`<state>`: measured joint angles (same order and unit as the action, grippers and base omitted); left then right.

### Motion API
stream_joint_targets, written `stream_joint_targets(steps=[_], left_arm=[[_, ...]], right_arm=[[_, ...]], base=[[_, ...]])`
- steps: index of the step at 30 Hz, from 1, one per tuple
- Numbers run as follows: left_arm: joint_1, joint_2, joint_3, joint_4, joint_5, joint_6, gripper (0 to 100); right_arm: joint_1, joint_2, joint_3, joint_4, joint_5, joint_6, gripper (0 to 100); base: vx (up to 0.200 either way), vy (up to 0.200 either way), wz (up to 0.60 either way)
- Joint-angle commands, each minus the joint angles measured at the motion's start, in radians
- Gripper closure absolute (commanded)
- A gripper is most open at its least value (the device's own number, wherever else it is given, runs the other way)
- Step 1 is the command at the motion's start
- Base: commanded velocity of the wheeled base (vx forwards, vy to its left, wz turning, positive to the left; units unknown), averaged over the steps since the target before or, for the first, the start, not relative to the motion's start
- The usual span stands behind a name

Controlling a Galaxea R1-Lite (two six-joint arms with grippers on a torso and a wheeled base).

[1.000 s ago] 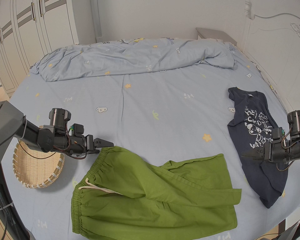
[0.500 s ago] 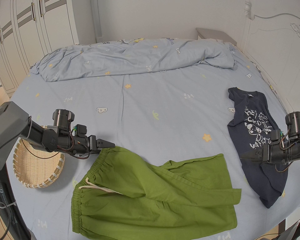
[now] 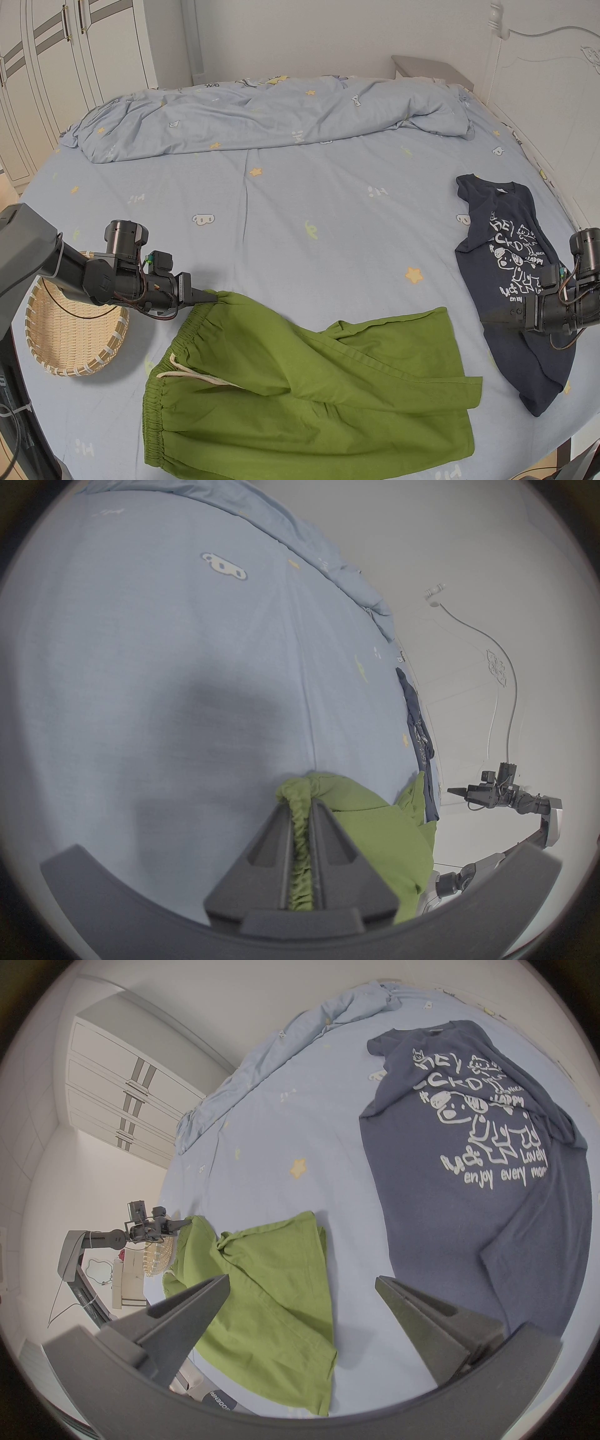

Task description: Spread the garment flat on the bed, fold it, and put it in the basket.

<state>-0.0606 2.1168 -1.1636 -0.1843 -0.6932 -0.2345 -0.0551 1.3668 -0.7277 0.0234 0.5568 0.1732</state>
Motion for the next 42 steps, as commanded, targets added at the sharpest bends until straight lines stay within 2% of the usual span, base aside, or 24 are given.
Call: stream_joint_targets(steps=[1,11,17,22,36,37,42], left_arm=[[0.008,-0.055,0.019,-0.001,0.0,0.0,100],[0.008,-0.063,0.03,-0.001,0.0,0.0,100],[0.01,-0.061,0.028,-0.001,0.003,0.0,100],[0.008,-0.061,0.028,-0.001,0.003,0.0,100],[0.01,-0.063,0.028,-0.001,0.003,0.0,100],[0.01,-0.063,0.028,-0.001,0.003,0.0,100],[0.01,-0.063,0.028,-0.001,0.003,0.0,100]], right_arm=[[0.001,-0.029,0.07,0.001,0.006,0.0,0],[0.047,-0.008,0.171,-0.013,0.012,-0.003,0],[0.141,0.078,0.226,-0.048,0.011,-0.003,0],[0.146,0.129,0.274,-0.163,0.003,-0.004,0],[0.141,0.146,0.277,-0.18,0.006,-0.001,0],[0.141,0.144,0.275,-0.18,0.006,-0.001,100],[0.132,0.141,0.274,-0.18,0.005,-0.001,100]], base=[[0.0,0.0,0.0],[0.0,0.0,0.0],[0.0,0.0,0.0],[0.0,0.0,0.0],[0.0,0.0,0.0],[0.0,0.0,0.0],[0.0,0.0,0.0]])
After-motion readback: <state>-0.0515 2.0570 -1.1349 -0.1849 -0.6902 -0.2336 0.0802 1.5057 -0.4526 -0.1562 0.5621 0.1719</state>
